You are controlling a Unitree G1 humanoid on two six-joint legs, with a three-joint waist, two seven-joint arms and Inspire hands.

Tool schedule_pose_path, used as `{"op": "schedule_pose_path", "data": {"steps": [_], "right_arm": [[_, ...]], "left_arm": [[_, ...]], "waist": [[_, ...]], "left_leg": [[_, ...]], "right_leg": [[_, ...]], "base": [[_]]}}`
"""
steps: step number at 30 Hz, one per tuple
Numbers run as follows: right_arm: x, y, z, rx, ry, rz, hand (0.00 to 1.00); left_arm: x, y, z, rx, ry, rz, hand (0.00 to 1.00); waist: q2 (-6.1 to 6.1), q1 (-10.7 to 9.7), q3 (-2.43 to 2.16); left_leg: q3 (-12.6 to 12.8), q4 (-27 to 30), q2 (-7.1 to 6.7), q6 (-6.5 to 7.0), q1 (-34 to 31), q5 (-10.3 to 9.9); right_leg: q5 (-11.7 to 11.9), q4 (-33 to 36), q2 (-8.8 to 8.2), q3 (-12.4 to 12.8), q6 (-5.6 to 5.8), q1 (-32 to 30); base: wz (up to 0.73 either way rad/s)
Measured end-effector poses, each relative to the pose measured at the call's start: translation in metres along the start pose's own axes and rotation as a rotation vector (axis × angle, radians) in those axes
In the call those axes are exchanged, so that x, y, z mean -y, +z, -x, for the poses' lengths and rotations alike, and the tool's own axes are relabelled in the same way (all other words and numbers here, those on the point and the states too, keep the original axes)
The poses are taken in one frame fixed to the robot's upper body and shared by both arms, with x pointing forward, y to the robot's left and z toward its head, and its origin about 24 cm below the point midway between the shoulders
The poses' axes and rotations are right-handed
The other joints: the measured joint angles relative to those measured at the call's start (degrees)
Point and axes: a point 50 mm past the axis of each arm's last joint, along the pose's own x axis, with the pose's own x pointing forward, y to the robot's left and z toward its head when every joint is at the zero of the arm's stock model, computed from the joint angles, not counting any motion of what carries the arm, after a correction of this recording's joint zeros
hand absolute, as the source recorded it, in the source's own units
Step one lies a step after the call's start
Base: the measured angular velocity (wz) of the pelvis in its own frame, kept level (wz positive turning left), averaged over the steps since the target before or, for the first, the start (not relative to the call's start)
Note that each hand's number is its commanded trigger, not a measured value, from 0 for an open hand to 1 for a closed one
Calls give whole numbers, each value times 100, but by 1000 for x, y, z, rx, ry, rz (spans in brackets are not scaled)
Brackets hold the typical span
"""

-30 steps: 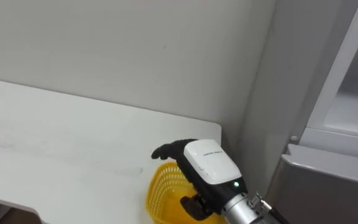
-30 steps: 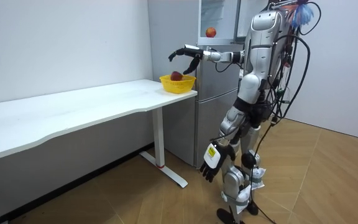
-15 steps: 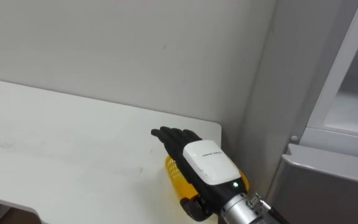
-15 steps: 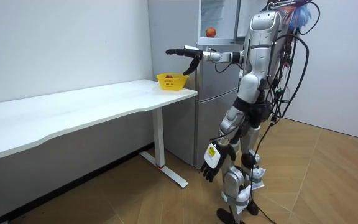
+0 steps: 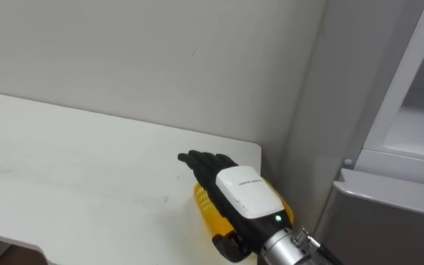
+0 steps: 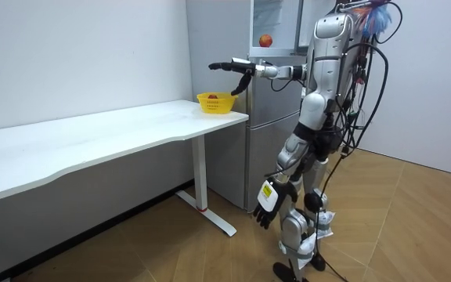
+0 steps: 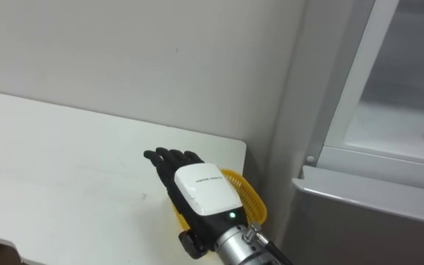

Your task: Retrieve from the upper fridge

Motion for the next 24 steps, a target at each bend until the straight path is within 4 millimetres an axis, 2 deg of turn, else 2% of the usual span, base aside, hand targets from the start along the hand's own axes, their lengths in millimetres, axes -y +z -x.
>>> {"op": "schedule_pose_path", "data": {"steps": [10, 12, 19, 22, 24], "right_arm": [[4, 1, -1, -3, -19, -60, 0], [12, 5, -2, 16, -55, -91, 0], [39, 11, -4, 48, -175, -151, 0], [50, 15, -3, 69, -246, -236, 0], [62, 17, -2, 86, -321, -284, 0]], "left_arm": [[-1, 6, -1, 11, 1, 1, 0], [1, 7, -1, 13, -5, 9, 0], [3, 9, -1, 17, -10, 11, 0], [4, 9, -1, 19, -7, 10, 0], [5, 8, -1, 18, -9, 16, 0]], "waist": [[10, 13, 0], [33, 0, 12], [49, -32, 10], [66, -57, 17], [86, -154, 25]], "left_leg": [[22, 6, 6, -1, -7, 5], [57, 0, 10, 0, -10, 4], [73, -23, 24, -1, 4, 4], [148, -28, 37, -3, 35, 4], [133, 2, 37, -3, 15, 2]], "right_leg": [[1, 2, 13, 87, -1, -48], [1, 2, 17, 128, 0, -60], [1, 1, 30, 143, 0, -60], [2, 3, 35, 177, -2, -49], [5, 0, 33, 170, -1, -48]], "base": [[-2], [-8], [0], [-5], [0]]}}
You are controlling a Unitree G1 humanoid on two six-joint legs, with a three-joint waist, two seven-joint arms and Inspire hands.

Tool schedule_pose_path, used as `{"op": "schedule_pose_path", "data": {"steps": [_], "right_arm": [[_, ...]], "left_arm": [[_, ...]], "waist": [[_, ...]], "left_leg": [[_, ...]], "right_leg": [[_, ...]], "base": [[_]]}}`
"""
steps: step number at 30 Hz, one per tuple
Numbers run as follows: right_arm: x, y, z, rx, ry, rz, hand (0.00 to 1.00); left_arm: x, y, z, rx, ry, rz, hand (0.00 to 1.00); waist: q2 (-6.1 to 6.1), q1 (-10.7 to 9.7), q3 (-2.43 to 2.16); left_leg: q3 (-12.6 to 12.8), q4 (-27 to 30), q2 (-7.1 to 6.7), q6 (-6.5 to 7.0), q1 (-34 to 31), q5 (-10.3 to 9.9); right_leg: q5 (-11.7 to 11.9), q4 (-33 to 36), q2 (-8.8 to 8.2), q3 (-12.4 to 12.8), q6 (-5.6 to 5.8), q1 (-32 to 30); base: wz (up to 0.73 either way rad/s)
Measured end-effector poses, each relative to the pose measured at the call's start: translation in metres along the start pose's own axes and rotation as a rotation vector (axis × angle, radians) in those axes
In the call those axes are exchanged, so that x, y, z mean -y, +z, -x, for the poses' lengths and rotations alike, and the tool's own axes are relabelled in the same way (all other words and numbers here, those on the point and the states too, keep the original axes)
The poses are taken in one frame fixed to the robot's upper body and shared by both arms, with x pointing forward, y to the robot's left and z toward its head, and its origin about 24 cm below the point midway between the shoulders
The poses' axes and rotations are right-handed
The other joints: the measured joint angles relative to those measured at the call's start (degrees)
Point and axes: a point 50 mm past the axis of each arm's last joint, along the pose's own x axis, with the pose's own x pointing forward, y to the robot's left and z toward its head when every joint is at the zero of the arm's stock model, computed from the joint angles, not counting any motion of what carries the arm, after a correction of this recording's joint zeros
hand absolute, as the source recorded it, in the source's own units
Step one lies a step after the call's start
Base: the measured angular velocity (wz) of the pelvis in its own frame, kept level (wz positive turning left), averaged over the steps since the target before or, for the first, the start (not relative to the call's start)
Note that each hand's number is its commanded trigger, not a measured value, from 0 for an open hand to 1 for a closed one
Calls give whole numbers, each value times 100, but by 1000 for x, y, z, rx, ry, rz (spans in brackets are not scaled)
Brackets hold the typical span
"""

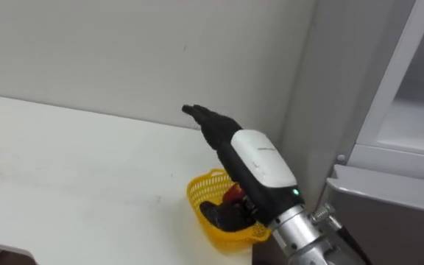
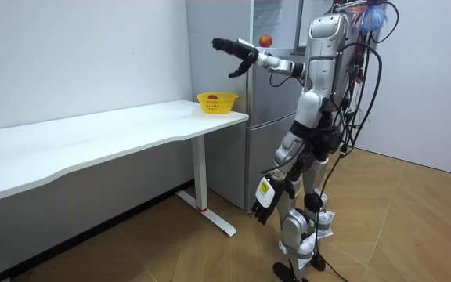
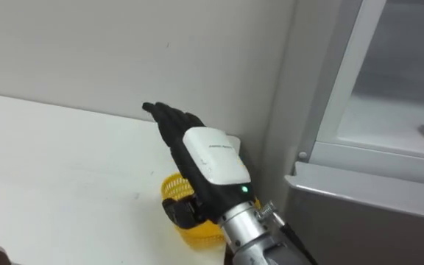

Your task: Retrieve from the upper fridge

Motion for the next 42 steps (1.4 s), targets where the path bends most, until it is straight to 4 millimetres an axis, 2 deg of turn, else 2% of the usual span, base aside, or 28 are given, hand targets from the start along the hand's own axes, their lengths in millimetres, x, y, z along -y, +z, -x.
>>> {"op": "schedule_pose_path", "data": {"steps": [2, 5, 6, 7, 8, 12, 15, 20, 26, 30, 35, 42], "right_arm": [[9, 4, -1, 15, -64, -20, 0], [25, 14, 3, 50, -165, -77, 0], [29, 18, 6, 66, -199, -118, 0], [30, 20, 7, 72, -210, -141, 0], [31, 23, 12, 77, -228, -171, 0], [35, 23, 21, 67, -255, -194, 0], [41, 21, 32, 55, -303, -199, 0], [57, 20, 39, 66, -409, -209, 0], [81, 14, 53, 48, -569, -144, 0], [83, 14, 65, 25, -623, -121, 0], [93, 12, 70, 24, -715, -62, 0], [104, 8, 75, 15, -802, -35, 0]], "left_arm": [[1, -2, 0, -5, -1, 14, 0], [7, -6, 1, -12, -11, 24, 0], [8, -6, 1, -13, -12, 31, 0], [8, -7, 1, -14, -11, 37, 0], [9, -7, 1, -14, -4, 38, 0], [9, -5, 1, -2, 0, 40, 0], [13, -12, 2, -18, -1, 37, 0], [20, -22, 3, -50, -19, 31, 0], [22, -24, 3, -58, -26, 44, 0], [24, -25, 3, -61, -26, 44, 0], [28, -24, 4, -62, -37, 49, 0], [37, -33, 6, -83, -63, 55, 0]], "waist": [[29, -88, -9], [142, -230, -67], [172, -302, -65], [220, -342, -42], [243, -395, -63], [317, -560, -65], [312, -709, -87], [307, -862, -87], [259, -1008, -112], [280, -1117, -112], [302, -1151, -112], [244, -1162, -131]], "left_leg": [[-1, 0, 0, 0, -4, -1], [20, -11, -3, 2, 15, -1], [45, -24, -2, 2, 72, 0], [47, -35, 0, 2, 103, 0], [98, -48, 7, 2, 121, 0], [211, -100, 32, 1, 190, -1], [332, -93, 37, 3, 198, -3], [509, -112, 51, 7, 276, -4], [588, -81, 59, 8, 305, -5], [614, -88, 73, 6, 323, -7], [644, -127, 75, 5, 355, -7], [633, -140, 70, 5, 356, -7]], "right_leg": [[5, -1, 0, 0, 2, -1], [15, 1, 0, 40, 12, 0], [15, 1, 1, 58, 12, 46], [15, 0, 3, 58, 12, 73], [15, 4, 5, 65, 13, 75], [14, 99, 32, 263, 11, 42], [18, 117, 35, 345, 4, 8], [19, 198, 48, 500, 2, -29], [27, 167, 82, 616, 2, -27], [29, 172, 92, 616, 0, -27], [26, 178, 96, 626, -1, -28], [21, 167, 94, 617, 1, -28]], "base": [[0], [-4], [-7], [-5], [-11], [-17], [-15], [-18], [-8], [-2], [-3], [0]]}}
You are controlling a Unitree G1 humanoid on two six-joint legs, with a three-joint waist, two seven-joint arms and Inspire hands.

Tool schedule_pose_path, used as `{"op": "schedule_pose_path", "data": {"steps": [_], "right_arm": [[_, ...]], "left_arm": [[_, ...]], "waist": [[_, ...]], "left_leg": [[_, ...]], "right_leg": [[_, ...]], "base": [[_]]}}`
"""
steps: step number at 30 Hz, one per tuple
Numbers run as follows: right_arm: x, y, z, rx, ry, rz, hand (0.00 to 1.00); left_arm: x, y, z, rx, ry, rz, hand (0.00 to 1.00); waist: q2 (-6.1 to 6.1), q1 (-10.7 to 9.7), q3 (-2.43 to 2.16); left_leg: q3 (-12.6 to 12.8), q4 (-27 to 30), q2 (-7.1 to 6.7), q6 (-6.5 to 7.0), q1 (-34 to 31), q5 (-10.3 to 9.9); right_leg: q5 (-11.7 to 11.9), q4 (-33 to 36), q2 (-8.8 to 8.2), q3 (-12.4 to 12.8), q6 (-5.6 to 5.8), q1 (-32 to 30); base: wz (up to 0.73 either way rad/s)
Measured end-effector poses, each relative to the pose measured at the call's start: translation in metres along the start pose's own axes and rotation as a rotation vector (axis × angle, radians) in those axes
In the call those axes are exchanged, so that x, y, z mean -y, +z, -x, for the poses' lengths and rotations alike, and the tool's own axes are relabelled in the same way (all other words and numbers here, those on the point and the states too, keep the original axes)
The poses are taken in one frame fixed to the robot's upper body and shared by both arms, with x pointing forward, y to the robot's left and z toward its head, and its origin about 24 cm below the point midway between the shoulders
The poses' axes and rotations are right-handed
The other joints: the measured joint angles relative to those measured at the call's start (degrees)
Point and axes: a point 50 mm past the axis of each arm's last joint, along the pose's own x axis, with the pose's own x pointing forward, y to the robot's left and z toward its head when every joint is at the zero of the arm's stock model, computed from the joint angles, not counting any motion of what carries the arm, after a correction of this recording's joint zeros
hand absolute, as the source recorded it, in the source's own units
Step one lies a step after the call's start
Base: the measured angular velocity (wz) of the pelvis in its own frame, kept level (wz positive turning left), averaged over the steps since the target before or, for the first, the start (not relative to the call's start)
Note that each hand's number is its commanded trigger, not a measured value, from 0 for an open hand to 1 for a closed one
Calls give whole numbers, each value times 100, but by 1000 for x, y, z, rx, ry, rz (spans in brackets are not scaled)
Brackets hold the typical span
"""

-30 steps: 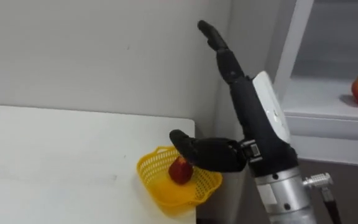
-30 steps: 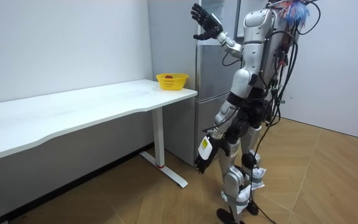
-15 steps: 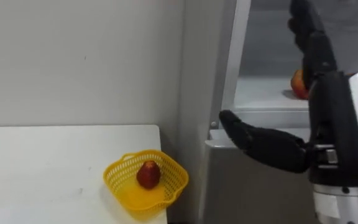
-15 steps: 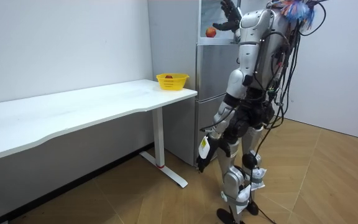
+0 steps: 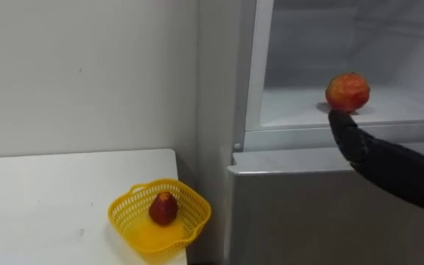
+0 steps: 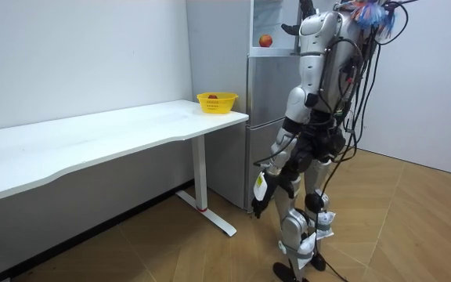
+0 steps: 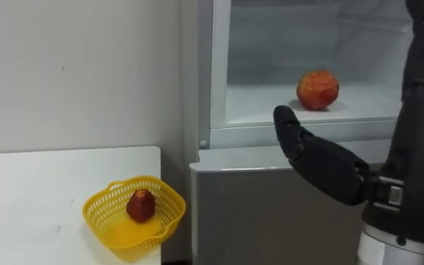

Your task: Retrieve from the upper fridge

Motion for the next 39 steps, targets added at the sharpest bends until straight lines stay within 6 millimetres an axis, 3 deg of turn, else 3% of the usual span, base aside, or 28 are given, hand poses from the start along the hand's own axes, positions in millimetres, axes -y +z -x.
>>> {"op": "schedule_pose_path", "data": {"steps": [8, 12, 17, 21, 30, 39], "right_arm": [[4, -14, 3, -70, -49, 5, 0], [6, -40, 6, -186, -40, 14, 0], [23, -60, -14, -211, -87, 82, 0], [25, -75, -25, -247, -94, 83, 0], [23, -112, -37, -408, -90, 113, 0], [25, -119, -62, -416, -18, 116, 0]], "left_arm": [[-1, 1, 0, 4, 4, 1, 0], [-7, 0, 0, 5, 20, -5, 0], [-11, -3, 0, -3, 10, -3, 0], [-19, -5, 1, -7, 25, -10, 0], [-21, -3, 1, -2, 17, -1, 0], [-28, -7, 2, -2, -11, 85, 0]], "waist": [[-79, -21, 6], [-184, -126, 48], [-265, -109, 39], [-346, -86, 117], [-433, 62, 75], [-452, 205, 72]], "left_leg": [[-31, -2, -2, 0, -2, 0], [-172, 55, -28, 0, -14, -1], [-241, 71, -41, 2, -59, -2], [-263, 85, -33, -1, -67, 0], [-395, 99, -58, 2, -78, 1], [-575, 185, -79, 0, -183, 2]], "right_leg": [[-1, -41, -2, -17, 2, 29], [-7, -73, -13, -86, 5, 80], [-10, -83, -37, -188, 10, 89], [-24, -76, -40, -220, -7, 94], [-36, -82, -74, -329, 3, 117], [-55, -96, -98, -480, 4, 117]], "base": [[1], [15], [9], [3], [6], [10]]}}
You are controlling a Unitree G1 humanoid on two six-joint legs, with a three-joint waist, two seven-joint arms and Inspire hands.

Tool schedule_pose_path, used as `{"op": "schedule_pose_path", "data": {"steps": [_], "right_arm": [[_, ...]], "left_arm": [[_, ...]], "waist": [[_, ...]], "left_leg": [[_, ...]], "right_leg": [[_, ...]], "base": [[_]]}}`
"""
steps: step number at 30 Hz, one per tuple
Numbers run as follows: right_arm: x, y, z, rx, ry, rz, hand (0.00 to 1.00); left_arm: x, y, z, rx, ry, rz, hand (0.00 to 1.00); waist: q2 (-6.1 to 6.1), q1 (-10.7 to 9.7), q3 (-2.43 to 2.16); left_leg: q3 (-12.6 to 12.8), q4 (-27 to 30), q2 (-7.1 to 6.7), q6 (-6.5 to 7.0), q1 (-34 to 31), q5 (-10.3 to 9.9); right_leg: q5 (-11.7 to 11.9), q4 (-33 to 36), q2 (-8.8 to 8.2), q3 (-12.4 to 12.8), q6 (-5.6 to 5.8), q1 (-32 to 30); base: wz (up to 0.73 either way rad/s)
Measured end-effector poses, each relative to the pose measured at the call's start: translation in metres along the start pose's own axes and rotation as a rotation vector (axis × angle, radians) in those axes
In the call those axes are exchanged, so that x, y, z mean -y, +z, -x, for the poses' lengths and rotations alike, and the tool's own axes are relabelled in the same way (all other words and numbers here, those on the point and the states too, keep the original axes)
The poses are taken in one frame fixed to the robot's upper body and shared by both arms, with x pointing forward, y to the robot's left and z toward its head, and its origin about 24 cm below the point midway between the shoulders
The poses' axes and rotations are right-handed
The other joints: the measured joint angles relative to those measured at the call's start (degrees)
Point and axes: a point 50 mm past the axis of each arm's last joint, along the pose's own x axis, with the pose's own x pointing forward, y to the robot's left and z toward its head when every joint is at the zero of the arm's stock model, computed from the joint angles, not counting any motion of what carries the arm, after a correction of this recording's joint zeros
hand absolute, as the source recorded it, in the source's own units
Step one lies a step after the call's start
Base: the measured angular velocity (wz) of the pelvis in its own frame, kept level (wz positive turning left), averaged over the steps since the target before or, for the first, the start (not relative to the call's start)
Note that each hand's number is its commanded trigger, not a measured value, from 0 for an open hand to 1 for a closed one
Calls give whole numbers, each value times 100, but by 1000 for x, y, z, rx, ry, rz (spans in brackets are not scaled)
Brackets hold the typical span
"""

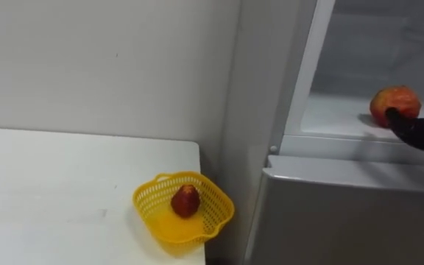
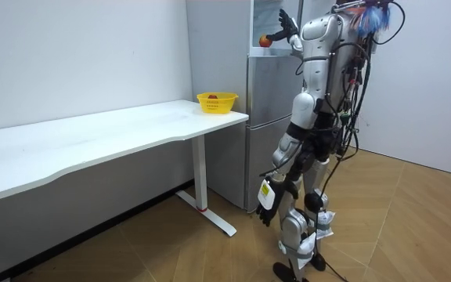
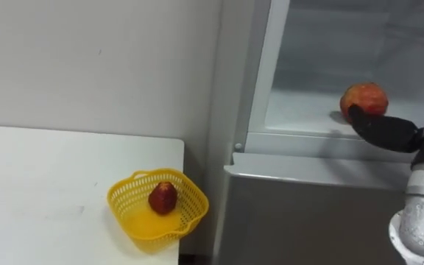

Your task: Retrieve from the upper fridge

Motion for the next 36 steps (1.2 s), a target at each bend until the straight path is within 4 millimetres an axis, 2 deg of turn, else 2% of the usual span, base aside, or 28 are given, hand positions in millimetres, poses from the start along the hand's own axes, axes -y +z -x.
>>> {"op": "schedule_pose_path", "data": {"steps": [4, 11, 14, 17, 20, 25, 36], "right_arm": [[-1, -8, -6, -55, 1, -28, 0], [-2, -14, -5, -94, 26, -18, 0], [2, -24, -6, -133, 31, 11, 0], [1, -29, -10, -169, 55, 28, 0], [1, -32, -18, -199, 94, 35, 0], [-1, -29, -31, -212, 125, 35, 0], [-3, -37, -29, -260, 184, 52, 0]], "left_arm": [[-2, -5, 1, -8, -2, -5, 0], [-6, -6, 2, -10, 8, 8, 0], [-8, -5, 2, -18, 17, -9, 0], [-10, -6, 3, -17, 28, -11, 0], [-13, -9, 4, -22, 41, -14, 0], [-13, -14, 4, -42, 41, -12, 0], [-13, -20, 6, -61, 41, -9, 0]], "waist": [[-39, 24, -19], [-80, 101, -16], [-139, 159, -35], [-199, 145, -25], [-244, 133, -36], [-257, 136, -33], [-246, 120, -29]], "left_leg": [[-24, 8, -11, 2, 7, 1], [-68, 17, -25, 3, 0, 2], [-83, 18, -29, 3, -31, 2], [-110, 18, -33, 8, -29, 12], [-155, 20, -44, 10, -91, 16], [-183, 51, -52, 11, -92, 16], [-257, 102, -56, 11, -181, 13]], "right_leg": [[-6, 8, -8, -8, 6, 10], [-12, 8, -19, -44, 9, 27], [-21, 12, -33, -91, 9, 24], [-23, 13, -42, -148, 10, 23], [-25, 13, -51, -169, 12, 0], [-25, 20, -60, -199, 15, 0], [-23, 35, -74, -321, 13, -13]], "base": [[4], [0], [3], [6], [7], [3], [3]]}}
